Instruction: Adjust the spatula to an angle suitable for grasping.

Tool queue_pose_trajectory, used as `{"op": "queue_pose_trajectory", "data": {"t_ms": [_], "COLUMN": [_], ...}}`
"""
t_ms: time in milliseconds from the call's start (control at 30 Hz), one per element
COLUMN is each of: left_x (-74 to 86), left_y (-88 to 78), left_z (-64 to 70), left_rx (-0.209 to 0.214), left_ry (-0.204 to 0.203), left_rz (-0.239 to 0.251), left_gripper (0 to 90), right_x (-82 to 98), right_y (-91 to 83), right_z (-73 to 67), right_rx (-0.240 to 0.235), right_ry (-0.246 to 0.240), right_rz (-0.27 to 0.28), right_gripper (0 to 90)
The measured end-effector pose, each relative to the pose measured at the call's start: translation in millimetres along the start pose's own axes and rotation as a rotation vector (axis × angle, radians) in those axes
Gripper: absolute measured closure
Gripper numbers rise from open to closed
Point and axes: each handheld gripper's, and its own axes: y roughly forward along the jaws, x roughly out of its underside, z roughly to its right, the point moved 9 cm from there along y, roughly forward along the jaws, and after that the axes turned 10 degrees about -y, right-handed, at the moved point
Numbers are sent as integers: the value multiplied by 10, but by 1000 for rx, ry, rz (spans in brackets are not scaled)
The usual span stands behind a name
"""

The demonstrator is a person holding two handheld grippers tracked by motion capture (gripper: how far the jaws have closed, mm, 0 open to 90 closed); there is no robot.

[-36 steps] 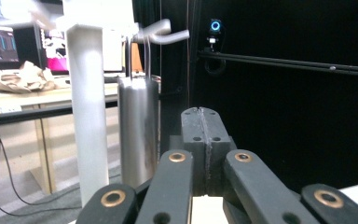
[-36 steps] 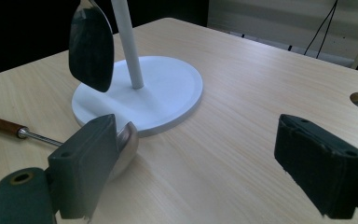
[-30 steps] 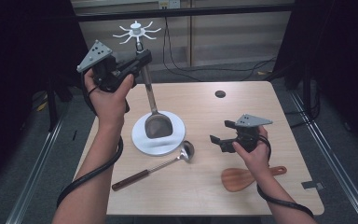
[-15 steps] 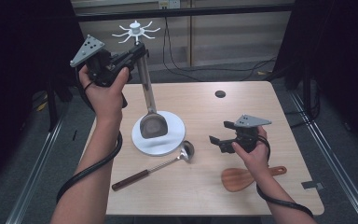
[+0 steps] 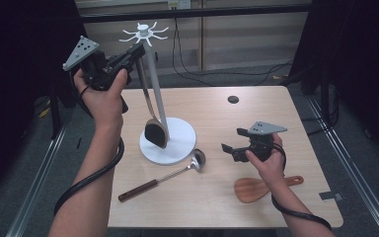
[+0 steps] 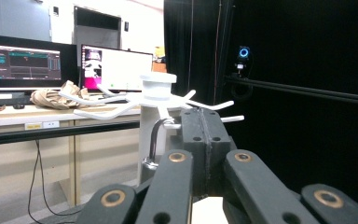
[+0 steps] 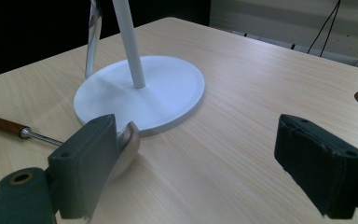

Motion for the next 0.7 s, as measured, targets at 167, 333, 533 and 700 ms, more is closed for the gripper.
{"op": "queue_pose_trajectory", "data": {"t_ms": [167,333,533,700], "left_x": [-6,-10,-8,-5], "left_y": [-14,-23,-37,-41], "left_z": [-27,-59,-85,-91], "left_rx": [-8,-12,-13,-14], "left_ry": [-1,-16,-29,-32], "left_rz": [2,6,10,10], "left_gripper": [900,900,900,900], "right_x": [5,4,10,21], "right_y": [4,2,4,7], "right_z": [-5,-4,-4,1], "right_rx": [0,0,-4,-6], "right_ry": [-1,-1,2,9], "right_rz": [-2,-2,-6,-7], "right_gripper": [129,129,128,128]}}
